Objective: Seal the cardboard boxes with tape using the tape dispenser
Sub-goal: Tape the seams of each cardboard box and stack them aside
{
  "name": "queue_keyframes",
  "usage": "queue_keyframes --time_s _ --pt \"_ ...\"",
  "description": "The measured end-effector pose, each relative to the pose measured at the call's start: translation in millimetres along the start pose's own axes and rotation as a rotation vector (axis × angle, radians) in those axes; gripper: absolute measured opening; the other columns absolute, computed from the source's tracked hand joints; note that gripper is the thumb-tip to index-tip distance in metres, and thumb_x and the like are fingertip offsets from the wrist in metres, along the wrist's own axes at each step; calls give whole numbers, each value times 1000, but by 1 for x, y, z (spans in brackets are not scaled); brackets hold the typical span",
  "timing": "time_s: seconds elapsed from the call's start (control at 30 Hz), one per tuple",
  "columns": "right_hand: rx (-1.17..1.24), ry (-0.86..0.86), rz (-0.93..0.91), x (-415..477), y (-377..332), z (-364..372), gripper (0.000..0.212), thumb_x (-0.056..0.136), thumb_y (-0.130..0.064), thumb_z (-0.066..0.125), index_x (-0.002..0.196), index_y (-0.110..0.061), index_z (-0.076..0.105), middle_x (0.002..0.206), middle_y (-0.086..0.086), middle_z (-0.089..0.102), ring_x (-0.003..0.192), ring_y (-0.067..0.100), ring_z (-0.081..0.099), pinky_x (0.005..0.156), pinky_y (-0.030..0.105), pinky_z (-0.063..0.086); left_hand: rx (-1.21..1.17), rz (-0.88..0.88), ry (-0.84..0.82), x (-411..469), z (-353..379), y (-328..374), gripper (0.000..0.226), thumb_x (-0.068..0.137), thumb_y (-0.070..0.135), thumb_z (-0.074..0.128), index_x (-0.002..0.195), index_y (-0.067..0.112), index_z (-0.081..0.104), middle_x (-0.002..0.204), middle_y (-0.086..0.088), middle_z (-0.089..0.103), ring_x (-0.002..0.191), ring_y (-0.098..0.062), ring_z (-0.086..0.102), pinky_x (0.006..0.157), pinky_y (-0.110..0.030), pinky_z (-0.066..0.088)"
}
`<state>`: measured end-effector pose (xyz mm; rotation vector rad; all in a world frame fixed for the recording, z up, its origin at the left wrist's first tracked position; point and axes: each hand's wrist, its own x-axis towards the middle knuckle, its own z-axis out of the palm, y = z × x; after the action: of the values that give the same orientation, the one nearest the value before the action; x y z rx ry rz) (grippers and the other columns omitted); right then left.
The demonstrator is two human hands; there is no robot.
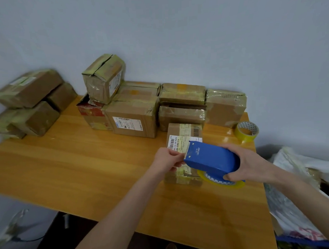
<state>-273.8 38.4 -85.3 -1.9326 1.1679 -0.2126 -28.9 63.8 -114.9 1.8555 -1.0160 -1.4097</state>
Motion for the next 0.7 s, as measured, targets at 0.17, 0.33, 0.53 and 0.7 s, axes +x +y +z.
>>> queue_keyframes --time_s 0.17,0.33,0.53,0.7 --pt "-191 -50 -46 4 -5 3 75 66 -29 81 129 -43 42 109 -23 54 95 1 57 71 19 51 34 -1 27 1 -2 -13 11 91 21 63 89 12 70 85 -3 68 69 -8 59 56 -17 48" --pt "-189 -68 0 -9 11 -6 70 56 -45 69 121 -49 44 105 -21 60 93 2 60 76 30 55 33 -24 85 -2 -42 -30 12 87 24 69 84 13 72 76 1 68 68 -9 55 53 -16 45" --pt "-210 -122 130 -29 41 -16 71 51 -53 67 117 -58 39 104 -19 61 89 7 64 75 36 57 74 -32 142 1 -69 -62 17 87 27 69 83 12 76 73 1 68 65 -8 51 52 -19 44" --pt "-261 -154 164 -24 54 -10 76 58 -45 72 123 -55 35 106 -20 58 88 11 64 74 37 57 172 -33 147 11 -57 -70 16 88 26 69 87 13 76 74 1 69 64 -8 53 50 -18 44"
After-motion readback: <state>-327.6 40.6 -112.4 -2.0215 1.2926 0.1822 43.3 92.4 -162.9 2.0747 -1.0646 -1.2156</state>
